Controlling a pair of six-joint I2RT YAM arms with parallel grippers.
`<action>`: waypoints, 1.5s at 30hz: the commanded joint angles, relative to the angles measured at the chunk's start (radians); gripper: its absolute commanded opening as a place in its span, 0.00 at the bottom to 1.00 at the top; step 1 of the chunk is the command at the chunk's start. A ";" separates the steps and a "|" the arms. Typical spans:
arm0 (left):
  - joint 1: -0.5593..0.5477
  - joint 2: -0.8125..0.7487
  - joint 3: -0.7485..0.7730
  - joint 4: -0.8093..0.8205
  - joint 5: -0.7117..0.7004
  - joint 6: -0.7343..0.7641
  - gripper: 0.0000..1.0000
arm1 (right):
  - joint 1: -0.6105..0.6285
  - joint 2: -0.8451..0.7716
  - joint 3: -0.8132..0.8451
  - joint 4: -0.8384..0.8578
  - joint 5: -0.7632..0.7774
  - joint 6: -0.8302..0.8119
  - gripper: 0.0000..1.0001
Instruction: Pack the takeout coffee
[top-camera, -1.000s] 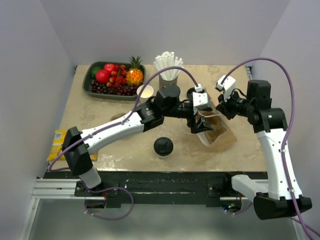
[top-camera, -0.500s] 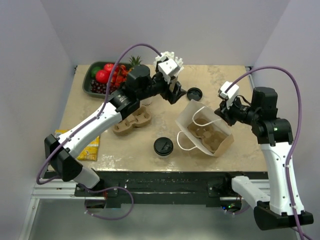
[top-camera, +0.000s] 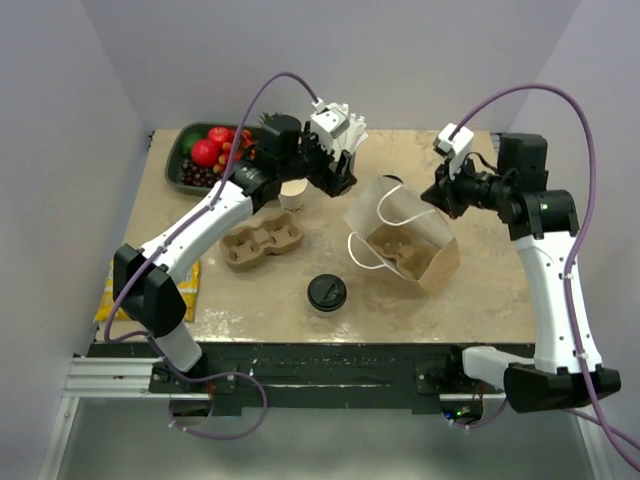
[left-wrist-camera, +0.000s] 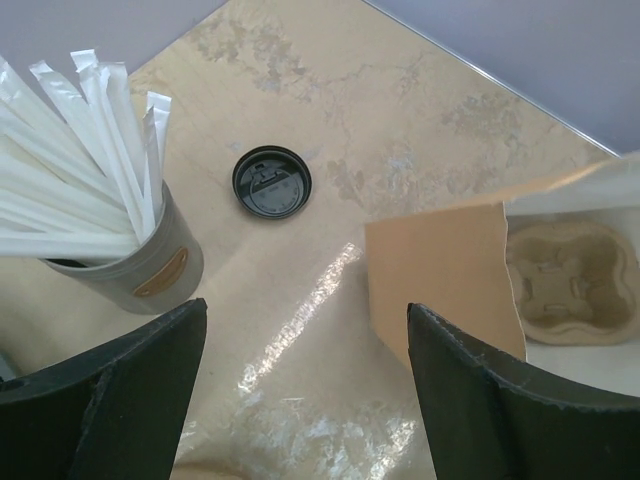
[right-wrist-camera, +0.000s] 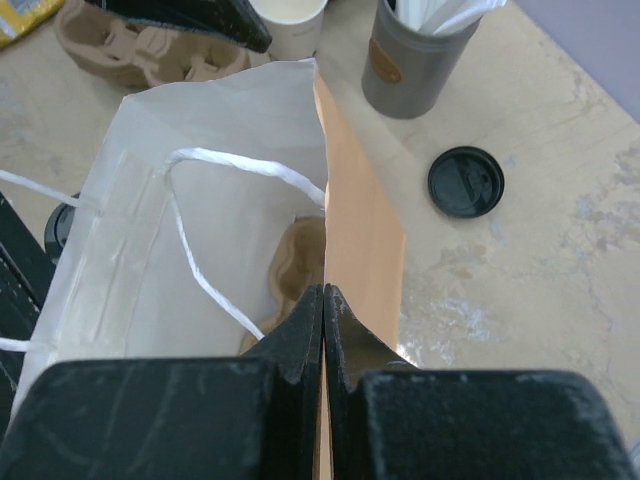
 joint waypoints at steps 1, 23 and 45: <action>0.020 -0.010 0.050 -0.043 0.029 0.031 0.85 | -0.036 0.020 0.072 0.074 -0.088 0.057 0.00; 0.023 0.229 0.352 -0.023 0.149 -0.027 0.89 | -0.225 0.189 0.027 0.196 -0.191 0.251 0.00; 0.034 0.304 0.415 -0.095 0.208 -0.171 0.92 | -0.259 0.307 0.012 0.405 -0.067 0.531 0.29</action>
